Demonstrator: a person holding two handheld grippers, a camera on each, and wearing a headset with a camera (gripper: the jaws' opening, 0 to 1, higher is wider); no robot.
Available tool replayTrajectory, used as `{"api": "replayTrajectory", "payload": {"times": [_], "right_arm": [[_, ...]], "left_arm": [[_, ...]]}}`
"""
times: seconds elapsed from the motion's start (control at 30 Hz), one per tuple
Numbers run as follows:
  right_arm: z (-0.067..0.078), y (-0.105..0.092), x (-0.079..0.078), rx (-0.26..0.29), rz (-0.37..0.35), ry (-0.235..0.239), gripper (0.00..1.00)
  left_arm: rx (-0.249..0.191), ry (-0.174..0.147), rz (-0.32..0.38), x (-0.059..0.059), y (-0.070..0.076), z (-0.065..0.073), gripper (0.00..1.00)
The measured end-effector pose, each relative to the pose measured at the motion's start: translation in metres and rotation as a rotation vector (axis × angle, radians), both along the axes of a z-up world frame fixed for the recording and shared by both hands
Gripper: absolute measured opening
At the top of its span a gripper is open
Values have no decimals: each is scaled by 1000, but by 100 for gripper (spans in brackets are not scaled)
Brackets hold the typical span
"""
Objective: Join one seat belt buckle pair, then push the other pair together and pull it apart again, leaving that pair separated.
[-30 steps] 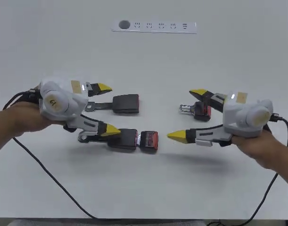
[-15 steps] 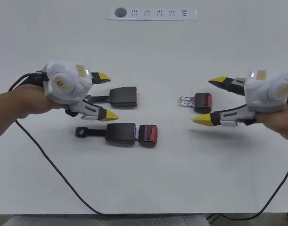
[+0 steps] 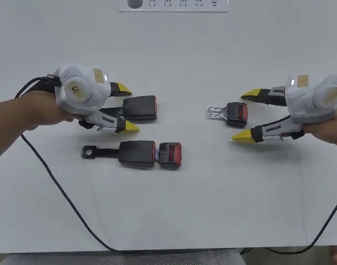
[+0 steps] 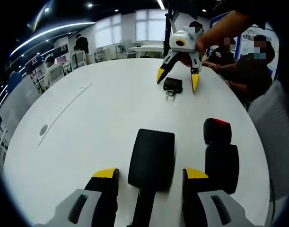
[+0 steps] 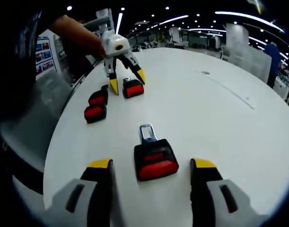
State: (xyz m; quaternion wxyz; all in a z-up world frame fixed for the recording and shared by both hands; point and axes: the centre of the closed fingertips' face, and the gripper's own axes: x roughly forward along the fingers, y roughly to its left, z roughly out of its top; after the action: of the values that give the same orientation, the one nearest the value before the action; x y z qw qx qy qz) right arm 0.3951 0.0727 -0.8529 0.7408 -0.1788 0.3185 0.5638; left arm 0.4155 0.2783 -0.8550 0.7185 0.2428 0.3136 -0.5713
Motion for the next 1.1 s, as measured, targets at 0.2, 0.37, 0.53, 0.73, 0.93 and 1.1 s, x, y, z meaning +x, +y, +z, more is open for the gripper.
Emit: {"api": "replayTrajectory", "payload": {"times": [0.2,0.37,0.53,0.73,0.93,1.1], "right_arm": [[-1,1,-3,-10,34,-7,60],[-3,0,1,-27,38,-24,51],[-2,-4,7,-52,41,-50,36],[1,-5,8,-10,12,-20,35],[1,-1,9,-4,4,-28,35],[1,10,12,-4,31,-28,35]], "left_arm": [[-10,-24,-34,1,1,5,42],[-16,-15,-50,5,5,10,39],[-14,-23,-84,5,4,13,35],[-17,-19,-98,3,7,12,35],[-21,-18,-111,1,8,8,35],[-17,-18,-126,0,7,6,35]]}}
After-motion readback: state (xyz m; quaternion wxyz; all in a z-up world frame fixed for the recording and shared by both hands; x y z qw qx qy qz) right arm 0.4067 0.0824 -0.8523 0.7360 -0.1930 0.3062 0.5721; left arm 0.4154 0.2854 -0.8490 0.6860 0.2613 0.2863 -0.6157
